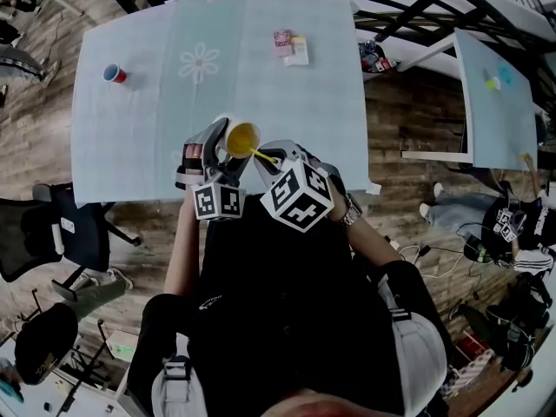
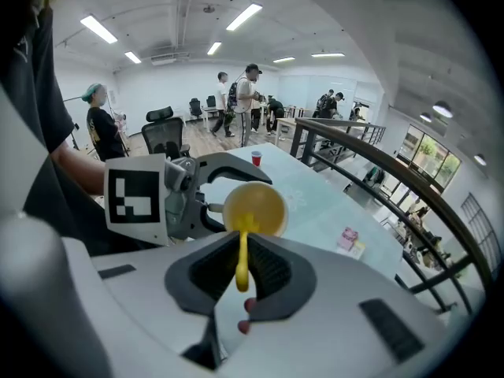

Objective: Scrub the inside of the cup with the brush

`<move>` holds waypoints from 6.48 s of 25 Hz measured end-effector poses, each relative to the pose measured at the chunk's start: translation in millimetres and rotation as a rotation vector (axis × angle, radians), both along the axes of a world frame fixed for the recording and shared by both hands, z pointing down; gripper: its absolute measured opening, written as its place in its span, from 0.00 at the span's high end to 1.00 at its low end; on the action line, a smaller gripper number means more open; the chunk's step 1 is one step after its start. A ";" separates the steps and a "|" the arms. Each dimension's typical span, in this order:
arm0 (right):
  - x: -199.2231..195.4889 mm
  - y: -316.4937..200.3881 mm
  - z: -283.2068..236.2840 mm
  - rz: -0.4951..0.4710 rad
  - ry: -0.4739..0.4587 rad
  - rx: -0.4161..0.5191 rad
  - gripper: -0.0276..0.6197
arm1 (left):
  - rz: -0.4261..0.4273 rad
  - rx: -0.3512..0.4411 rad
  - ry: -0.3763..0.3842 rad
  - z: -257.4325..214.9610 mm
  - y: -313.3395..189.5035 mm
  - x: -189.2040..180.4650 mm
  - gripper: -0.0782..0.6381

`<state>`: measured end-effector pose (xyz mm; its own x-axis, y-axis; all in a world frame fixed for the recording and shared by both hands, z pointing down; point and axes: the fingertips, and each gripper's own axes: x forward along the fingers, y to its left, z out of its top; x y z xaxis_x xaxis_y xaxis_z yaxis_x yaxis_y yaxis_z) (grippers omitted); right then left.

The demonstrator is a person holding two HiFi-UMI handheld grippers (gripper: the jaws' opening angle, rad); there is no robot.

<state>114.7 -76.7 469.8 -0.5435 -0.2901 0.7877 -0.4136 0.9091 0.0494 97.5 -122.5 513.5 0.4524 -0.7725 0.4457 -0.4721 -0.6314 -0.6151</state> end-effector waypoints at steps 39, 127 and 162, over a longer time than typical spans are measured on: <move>6.1 -19.7 -30.2 0.036 -0.069 0.052 0.90 | 0.005 0.006 -0.030 0.4 13.5 1.5 0.33; -79.2 -10.3 -68.2 0.760 -0.415 0.366 0.90 | -0.129 -0.369 0.579 130.7 -45.9 -131.6 0.33; -131.4 -6.7 -59.6 0.798 -0.439 0.366 0.90 | -0.083 -0.414 0.578 128.6 -39.5 -186.3 0.34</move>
<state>-16.7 -83.4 410.2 -0.3048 -0.8856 0.3504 -0.9490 0.3136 -0.0329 -88.8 -161.9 642.1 0.6516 -0.6339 0.4167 -0.7068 -0.7067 0.0301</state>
